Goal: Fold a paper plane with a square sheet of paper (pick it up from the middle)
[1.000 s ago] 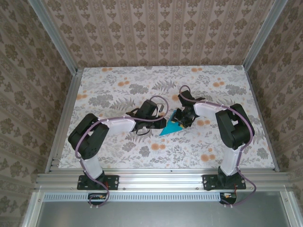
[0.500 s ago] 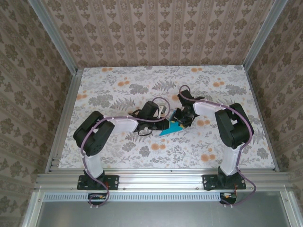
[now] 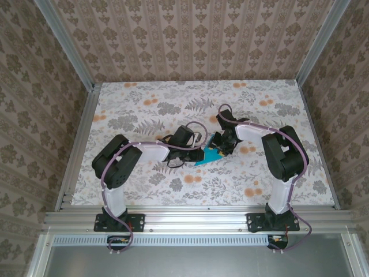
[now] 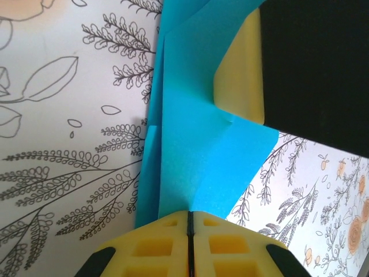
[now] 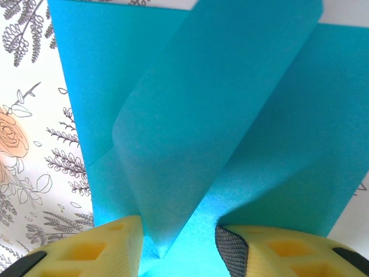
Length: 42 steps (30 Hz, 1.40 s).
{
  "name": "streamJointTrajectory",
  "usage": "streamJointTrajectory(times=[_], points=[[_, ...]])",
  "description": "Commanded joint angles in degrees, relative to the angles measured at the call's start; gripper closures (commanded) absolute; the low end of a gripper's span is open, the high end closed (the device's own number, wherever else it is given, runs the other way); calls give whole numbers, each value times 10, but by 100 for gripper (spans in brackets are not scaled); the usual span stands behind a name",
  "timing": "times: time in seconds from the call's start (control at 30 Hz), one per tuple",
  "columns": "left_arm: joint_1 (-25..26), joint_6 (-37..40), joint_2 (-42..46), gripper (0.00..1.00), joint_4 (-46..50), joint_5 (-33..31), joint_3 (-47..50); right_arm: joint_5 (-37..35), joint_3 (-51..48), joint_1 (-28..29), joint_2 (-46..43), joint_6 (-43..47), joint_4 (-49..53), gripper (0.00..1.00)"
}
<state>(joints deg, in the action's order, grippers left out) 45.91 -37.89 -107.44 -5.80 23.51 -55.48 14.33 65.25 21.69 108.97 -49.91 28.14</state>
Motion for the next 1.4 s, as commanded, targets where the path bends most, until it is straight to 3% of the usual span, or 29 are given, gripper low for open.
streamJointTrajectory(times=[0.0, 0.53, 0.7, 1.17, 1.3, 1.37], points=[[3, 15, -16, 90, 25, -15, -15, -131, -59, -11, 110, -3, 38, 53], [12, 32, -23, 96, 78, -55, -25, -127, -60, -11, 108, -3, 35, 53], [13, 32, -26, 98, 99, -67, -25, -94, -56, -16, 93, -1, 30, 52], [15, 33, -45, 100, 121, -60, -33, 45, -73, -40, -131, 74, -90, 47], [15, 32, -47, 100, 127, -62, -37, 98, -125, -42, -182, 94, -167, 53], [16, 33, -48, 100, 130, -63, -39, 132, -144, -41, -182, 91, -200, 60]])
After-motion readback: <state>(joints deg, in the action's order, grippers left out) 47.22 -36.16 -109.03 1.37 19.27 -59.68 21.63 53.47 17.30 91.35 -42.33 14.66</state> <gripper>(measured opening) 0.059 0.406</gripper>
